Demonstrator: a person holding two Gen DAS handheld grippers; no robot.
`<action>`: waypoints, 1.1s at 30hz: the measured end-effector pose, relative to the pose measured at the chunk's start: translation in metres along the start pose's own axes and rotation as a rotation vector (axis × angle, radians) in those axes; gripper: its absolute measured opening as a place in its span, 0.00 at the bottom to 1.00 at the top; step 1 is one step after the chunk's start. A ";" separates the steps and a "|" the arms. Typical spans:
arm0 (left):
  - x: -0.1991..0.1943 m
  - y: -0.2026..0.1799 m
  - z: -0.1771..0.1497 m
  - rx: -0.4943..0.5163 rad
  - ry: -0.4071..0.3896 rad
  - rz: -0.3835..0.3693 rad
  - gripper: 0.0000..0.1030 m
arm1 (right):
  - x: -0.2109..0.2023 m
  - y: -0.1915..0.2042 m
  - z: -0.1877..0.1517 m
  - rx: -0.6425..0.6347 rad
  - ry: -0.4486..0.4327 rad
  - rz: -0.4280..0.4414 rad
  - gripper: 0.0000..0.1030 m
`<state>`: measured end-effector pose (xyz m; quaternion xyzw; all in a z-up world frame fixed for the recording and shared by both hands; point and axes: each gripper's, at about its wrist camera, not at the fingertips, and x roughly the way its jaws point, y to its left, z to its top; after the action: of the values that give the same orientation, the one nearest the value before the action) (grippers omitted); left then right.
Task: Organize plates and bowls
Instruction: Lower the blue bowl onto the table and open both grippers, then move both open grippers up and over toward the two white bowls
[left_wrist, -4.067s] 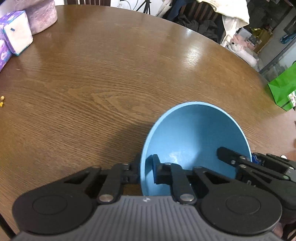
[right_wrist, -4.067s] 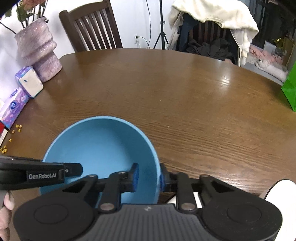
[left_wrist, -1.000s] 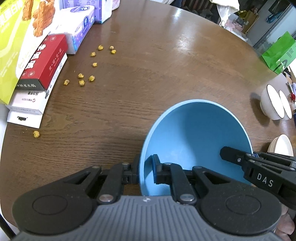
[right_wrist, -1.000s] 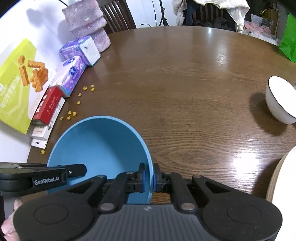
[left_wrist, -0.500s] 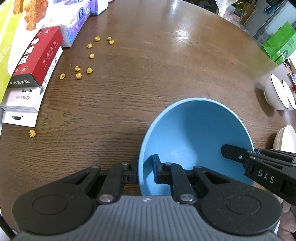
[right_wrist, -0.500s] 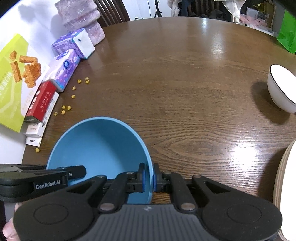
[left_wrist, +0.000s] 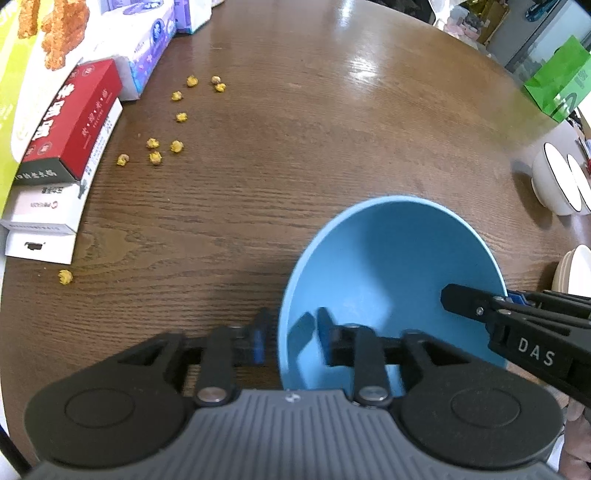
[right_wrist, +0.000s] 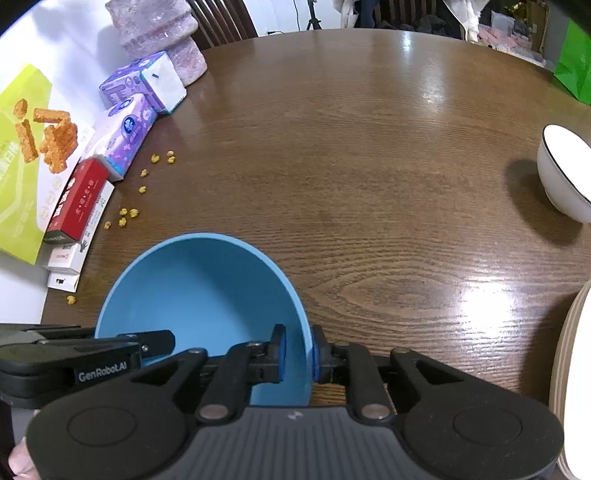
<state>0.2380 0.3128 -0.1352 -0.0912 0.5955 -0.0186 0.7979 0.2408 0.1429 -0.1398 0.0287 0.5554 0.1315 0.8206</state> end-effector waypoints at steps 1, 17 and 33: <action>-0.001 0.001 0.000 0.000 -0.010 0.003 0.39 | -0.001 0.001 0.000 -0.001 -0.004 0.001 0.16; -0.056 0.009 -0.005 0.038 -0.288 0.004 1.00 | -0.042 -0.009 0.000 0.049 -0.130 0.004 0.81; -0.092 -0.014 -0.016 0.132 -0.405 -0.078 1.00 | -0.091 -0.036 -0.037 0.144 -0.262 -0.073 1.00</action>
<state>0.1971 0.3100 -0.0501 -0.0634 0.4165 -0.0697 0.9042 0.1815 0.0824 -0.0788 0.0844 0.4523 0.0563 0.8861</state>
